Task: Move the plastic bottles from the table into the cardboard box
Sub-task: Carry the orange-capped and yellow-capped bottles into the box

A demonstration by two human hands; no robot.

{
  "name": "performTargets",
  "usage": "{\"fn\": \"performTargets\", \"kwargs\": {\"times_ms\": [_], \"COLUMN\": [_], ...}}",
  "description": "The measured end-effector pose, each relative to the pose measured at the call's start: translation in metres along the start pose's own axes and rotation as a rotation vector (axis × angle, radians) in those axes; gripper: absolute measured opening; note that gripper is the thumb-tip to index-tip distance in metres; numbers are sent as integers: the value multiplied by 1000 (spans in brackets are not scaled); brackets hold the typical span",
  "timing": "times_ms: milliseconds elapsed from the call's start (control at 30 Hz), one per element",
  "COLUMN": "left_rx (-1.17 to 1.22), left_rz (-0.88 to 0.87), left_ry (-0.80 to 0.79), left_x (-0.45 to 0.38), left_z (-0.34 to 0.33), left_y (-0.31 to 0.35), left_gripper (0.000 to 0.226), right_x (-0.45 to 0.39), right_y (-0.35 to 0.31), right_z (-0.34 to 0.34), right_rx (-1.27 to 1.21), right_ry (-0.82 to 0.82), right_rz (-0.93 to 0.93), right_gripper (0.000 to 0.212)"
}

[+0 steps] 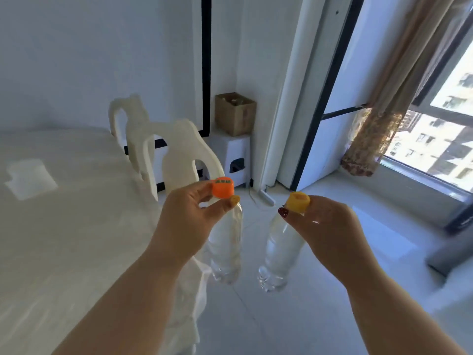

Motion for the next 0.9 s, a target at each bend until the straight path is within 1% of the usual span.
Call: {"fn": "performTargets", "kwargs": {"times_ms": [33,100,200,267,333,367,500,567,600,667,767,833,900], "left_rx": [5,4,-21,-20,-19,-25,-51,-54,-59,-56,-64,-92,-112], "left_rz": [-15,-47,-77,-88,-97,-103,-107,-96,-87,-82,-78,-107,-111], "left_ry": [-10,-31,-46,-29,-11,-13,-43,-59,-64,-70,-42,-25,-3], "left_x": [-10,-31,-71,-103,-135,-151,-226,-268,-286,-341,-419,-463,-513], "left_z": [-23,-57,-98,-121,-140,-147,-177,-190,-195,-207,-220,-225,-232], "left_y": [6,16,23,22,17,14,-8,-20,-23,-32,-42,-49,-63], "left_gripper": [29,33,30,33,44,44,22,18,20,32,47,46,42], "right_x": [-12,-37,-80,-114,-151,-168,-253,-297,-316,-373,-456,-505,-560], "right_y": [11,29,55,73,88,94,115,122,124,128,127,130,140], "right_z": [20,49,80,95,103,104,101,97,95,93,84,76,63], "right_rx": [15,51,57,62,68,60,31,37,43,52,91,80,41], "right_ry": [10,33,64,82,84,83,55,31,19,22,17,18,-2], "right_rz": [7,16,7,17,19,24,43,38,36,35,57,73,69], "right_gripper": [15,21,14,23,31,34,42,42,42,42,45,47,44]}}
Point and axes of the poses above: each hand's wrist, its own x-axis away from the middle knuckle, its own z-axis out of the back of the hand, y = z × x, the point moved 4 cm from there along -x, towards the middle knuckle, and after that the axes turned 1 degree about -y, right-handed, at the moved point
